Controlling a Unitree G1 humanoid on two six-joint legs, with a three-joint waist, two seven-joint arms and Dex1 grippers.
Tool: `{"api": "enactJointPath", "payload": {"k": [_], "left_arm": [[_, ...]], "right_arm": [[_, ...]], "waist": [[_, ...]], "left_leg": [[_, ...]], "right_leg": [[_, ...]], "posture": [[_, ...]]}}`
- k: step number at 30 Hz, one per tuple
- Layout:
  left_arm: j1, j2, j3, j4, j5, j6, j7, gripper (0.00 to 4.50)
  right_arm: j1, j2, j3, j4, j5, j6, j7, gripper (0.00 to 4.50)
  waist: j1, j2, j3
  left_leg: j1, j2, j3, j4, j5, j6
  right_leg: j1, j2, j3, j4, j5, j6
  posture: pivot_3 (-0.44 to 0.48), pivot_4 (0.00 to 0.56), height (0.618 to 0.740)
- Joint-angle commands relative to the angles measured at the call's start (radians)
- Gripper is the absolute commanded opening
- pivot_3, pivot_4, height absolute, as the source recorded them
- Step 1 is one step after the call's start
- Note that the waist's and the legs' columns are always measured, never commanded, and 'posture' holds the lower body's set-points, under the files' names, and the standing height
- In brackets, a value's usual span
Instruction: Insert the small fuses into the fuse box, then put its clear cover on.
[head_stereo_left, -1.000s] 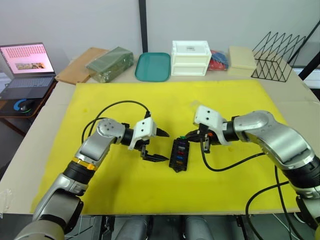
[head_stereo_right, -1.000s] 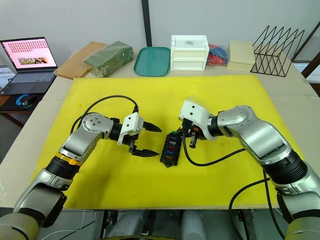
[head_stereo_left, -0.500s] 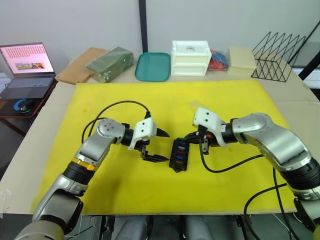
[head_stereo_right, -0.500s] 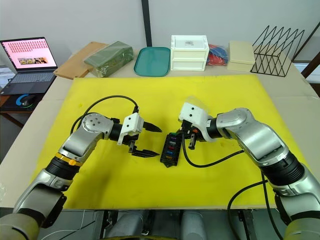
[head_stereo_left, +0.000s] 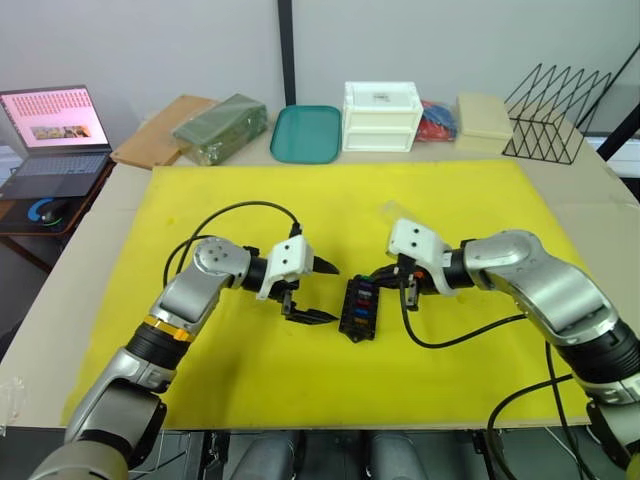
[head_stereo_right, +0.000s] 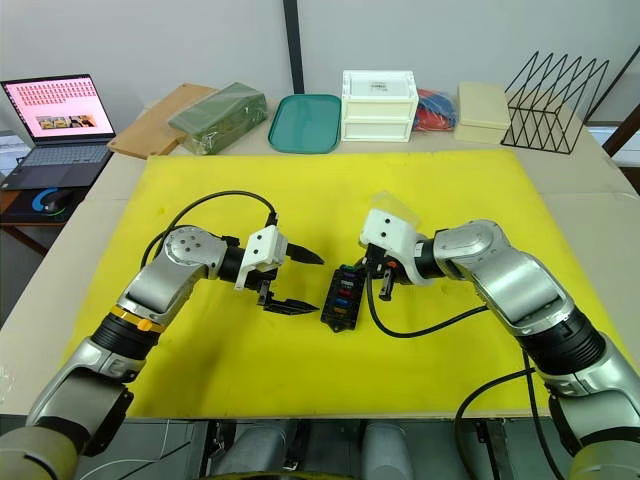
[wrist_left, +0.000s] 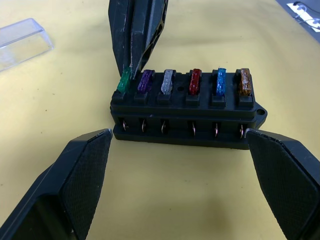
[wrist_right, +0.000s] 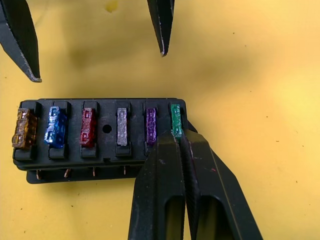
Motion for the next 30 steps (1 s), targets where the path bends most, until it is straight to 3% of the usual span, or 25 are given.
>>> {"api": "enactJointPath", "payload": {"k": [1,3,8,23,27,30], "left_arm": [[0.004,0.002,0.011,-0.039,-0.002,-0.006,0.003,4.46],[0.006,0.002,0.011,-0.041,-0.002,-0.006,0.004,4.46],[0.01,0.002,0.012,-0.047,-0.002,-0.004,0.006,4.5],[0.01,0.0,0.015,-0.035,0.001,-0.013,0.012,4.5],[0.011,-0.001,0.015,-0.035,0.001,-0.014,0.015,4.5],[0.013,0.0,0.015,-0.036,0.002,-0.015,0.015,4.5]], "right_arm": [[-0.009,0.007,-0.014,0.0,-0.002,0.013,0.012,0.0],[-0.011,0.006,-0.017,-0.003,-0.001,0.015,0.016,0.0],[-0.023,0.005,-0.028,-0.02,0.002,0.029,0.017,1.35],[-0.063,0.005,-0.104,-0.069,0.067,0.076,0.045,1.35],[-0.055,0.024,-0.108,-0.059,0.078,0.074,0.038,0.02],[-0.049,0.036,-0.103,-0.048,0.077,0.068,0.031,0.02]], "waist": [[0.0,0.0,0.0],[0.0,0.0,0.0],[0.0,0.0,0.0],[0.0,0.0,0.0],[0.0,0.0,0.0],[0.0,0.0,0.0]], "left_leg": [[0.0,0.0,0.0,0.0,0.0,0.0],[0.0,0.0,0.0,0.0,0.0,0.0],[0.0,0.0,0.0,0.0,0.0,0.0],[0.0,0.0,0.0,0.0,0.0,0.0],[0.0,0.0,0.0,0.0,0.0,0.0],[0.0,0.0,0.0,0.0,0.0,0.0]], "right_leg": [[0.0,0.0,0.0,0.0,0.0,0.0],[0.0,0.0,0.0,0.0,0.0,0.0],[0.0,0.0,0.0,0.0,0.0,0.0],[0.0,0.0,0.0,0.0,0.0,0.0],[0.0,0.0,0.0,0.0,0.0,0.0],[0.0,0.0,0.0,0.0,0.0,0.0]], "posture": [[0.0,0.15,0.74],[0.0,0.15,0.74],[0.0,0.15,0.74],[0.0,0.15,0.74],[0.0,0.15,0.74],[0.0,0.15,0.74]]}}
